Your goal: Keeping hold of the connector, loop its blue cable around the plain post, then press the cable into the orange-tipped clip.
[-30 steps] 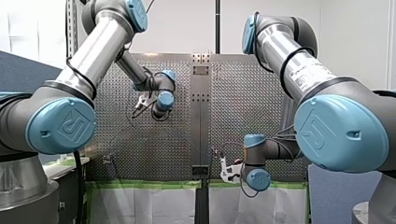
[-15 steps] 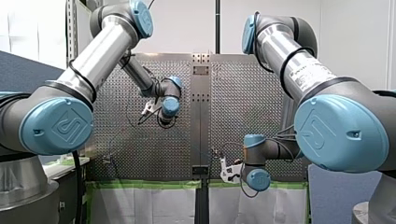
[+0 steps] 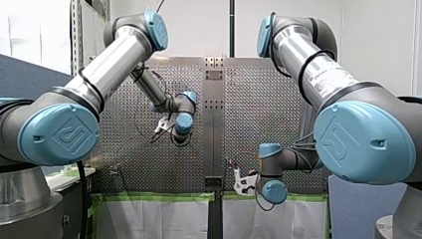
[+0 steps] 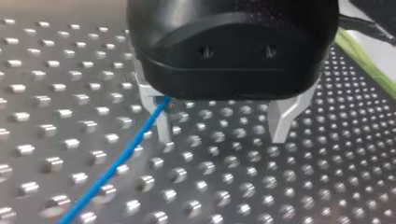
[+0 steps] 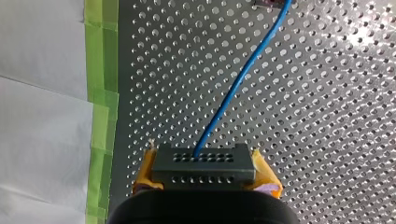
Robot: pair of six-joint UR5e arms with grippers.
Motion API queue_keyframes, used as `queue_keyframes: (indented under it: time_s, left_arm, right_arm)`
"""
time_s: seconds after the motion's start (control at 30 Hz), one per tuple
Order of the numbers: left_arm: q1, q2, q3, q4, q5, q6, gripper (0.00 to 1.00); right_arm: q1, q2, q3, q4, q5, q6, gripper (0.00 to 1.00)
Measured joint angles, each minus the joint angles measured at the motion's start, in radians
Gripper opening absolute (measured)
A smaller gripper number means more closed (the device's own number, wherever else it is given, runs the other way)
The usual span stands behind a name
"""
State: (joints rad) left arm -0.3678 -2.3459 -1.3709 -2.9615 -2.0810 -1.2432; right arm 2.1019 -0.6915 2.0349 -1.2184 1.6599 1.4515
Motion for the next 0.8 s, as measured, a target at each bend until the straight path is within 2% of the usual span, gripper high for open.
queue_keyframes:
  time_s: [0.3,0.57,0.8]
  left_arm:
    - [-0.011,-0.068,0.023,0.016,0.003,-0.004,0.99]
    - [-0.027,-0.075,0.024,0.018,0.017,-0.008,0.99]
    - [-0.056,-0.077,0.023,0.015,0.051,-0.028,0.99]
  right_arm:
    - [0.000,0.000,0.000,0.001,0.000,0.000,0.00]
    - [0.000,0.000,0.000,0.001,0.000,0.000,0.00]
    - [0.000,0.000,0.000,-0.001,-0.001,0.000,0.00]
